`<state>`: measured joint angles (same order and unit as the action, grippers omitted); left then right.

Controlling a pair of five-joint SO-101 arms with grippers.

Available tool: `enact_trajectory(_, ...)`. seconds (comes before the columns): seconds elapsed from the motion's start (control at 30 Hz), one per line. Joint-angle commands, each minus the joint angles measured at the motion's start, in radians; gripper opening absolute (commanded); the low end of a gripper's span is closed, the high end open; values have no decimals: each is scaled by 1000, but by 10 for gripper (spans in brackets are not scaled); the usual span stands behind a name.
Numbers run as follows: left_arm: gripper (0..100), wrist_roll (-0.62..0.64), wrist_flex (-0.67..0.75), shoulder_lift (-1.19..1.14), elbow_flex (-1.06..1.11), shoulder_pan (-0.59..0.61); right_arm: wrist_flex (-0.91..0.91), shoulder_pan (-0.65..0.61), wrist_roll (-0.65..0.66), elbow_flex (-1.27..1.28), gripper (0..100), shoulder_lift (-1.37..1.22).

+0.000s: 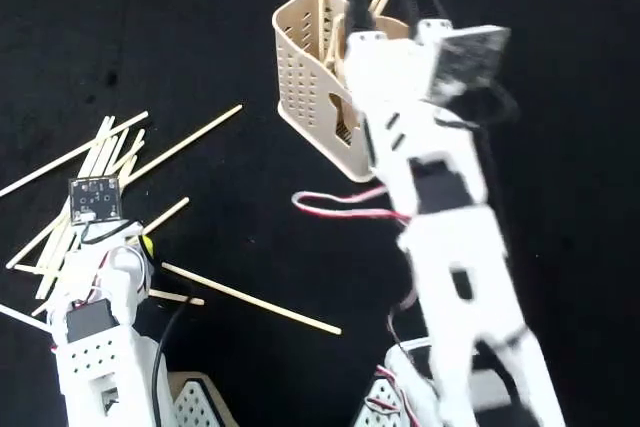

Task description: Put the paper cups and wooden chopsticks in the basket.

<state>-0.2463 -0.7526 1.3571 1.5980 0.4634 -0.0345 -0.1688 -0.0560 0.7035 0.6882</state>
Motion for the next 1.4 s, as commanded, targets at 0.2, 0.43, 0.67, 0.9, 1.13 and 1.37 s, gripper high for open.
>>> enact_trajectory(0.2, 197, 144, -350, 0, -232, -122, 612, 308, -9, -58, 16, 297)
enact_trajectory(0.43, 230, 258, -296, 0, -182, -308, 818, 486, -11, -22, 12, 305)
enact_trajectory(0.67, 242, 288, -295, -60, -214, -366, 822, 506, -11, 185, 12, 305)
enact_trajectory(0.9, 242, 408, -269, -465, -361, -401, 637, 500, -11, 415, 13, 305)
enact_trajectory(1.13, 217, 595, -267, -804, -496, -475, 534, 445, -11, 570, 13, 305)
enact_trajectory(1.37, 202, 681, -207, -991, -575, -360, 474, 431, -11, 647, 14, 305)
